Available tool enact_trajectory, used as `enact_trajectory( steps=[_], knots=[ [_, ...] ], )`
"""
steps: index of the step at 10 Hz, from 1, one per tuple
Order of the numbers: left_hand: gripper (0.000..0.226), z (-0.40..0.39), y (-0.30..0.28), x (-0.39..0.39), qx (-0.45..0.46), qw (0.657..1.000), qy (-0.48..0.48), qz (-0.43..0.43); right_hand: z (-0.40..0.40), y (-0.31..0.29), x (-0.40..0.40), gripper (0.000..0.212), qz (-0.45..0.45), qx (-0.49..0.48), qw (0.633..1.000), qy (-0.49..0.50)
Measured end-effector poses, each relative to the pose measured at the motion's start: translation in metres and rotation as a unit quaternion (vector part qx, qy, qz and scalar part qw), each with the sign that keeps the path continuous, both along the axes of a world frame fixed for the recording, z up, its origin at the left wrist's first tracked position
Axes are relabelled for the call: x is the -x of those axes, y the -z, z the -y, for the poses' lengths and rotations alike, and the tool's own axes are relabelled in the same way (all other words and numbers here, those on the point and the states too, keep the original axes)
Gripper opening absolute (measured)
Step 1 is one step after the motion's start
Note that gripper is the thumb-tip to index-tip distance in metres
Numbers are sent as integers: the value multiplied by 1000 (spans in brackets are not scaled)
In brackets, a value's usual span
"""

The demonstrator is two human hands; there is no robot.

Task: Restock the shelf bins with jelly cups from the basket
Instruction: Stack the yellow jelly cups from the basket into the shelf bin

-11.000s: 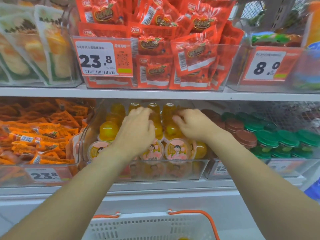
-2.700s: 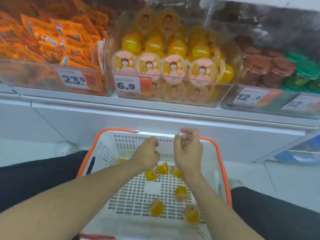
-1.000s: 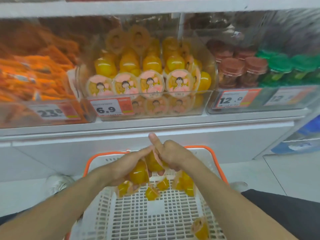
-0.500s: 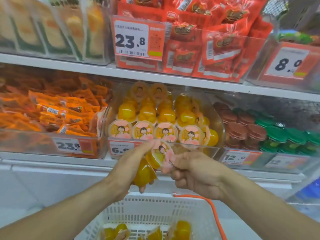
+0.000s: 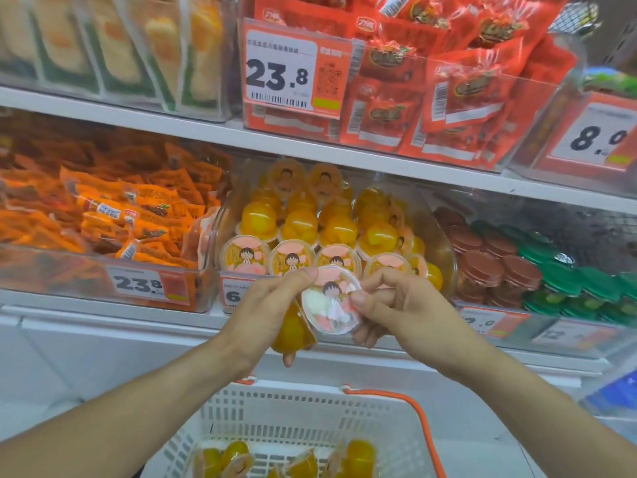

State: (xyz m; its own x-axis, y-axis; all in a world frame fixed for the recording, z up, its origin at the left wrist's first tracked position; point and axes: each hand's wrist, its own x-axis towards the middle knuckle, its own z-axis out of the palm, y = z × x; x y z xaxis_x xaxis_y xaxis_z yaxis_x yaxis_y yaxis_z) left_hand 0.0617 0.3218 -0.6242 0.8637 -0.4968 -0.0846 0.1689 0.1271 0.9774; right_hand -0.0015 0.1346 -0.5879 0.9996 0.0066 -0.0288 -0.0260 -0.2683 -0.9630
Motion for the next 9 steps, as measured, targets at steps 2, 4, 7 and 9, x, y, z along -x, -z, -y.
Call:
enact_trajectory(
  steps=[2, 4, 7, 9],
  knots=[
    [48, 8, 2, -5, 50, 997, -29, -60, 0, -4, -13, 9, 71, -25, 987, 142],
    [39, 8, 10, 1, 17, 998, -2, -67, 30, -17, -91, 18, 86, 129, 936, 317],
    [38, 6, -1, 5, 29, 996, 9, -88, 43, -30, -175, 33, -42, 243, 916, 315],
    [38, 5, 5, -3, 37, 997, 7, -68, 42, -22, -189, 23, -72, 333, 869, 358]
  ],
)
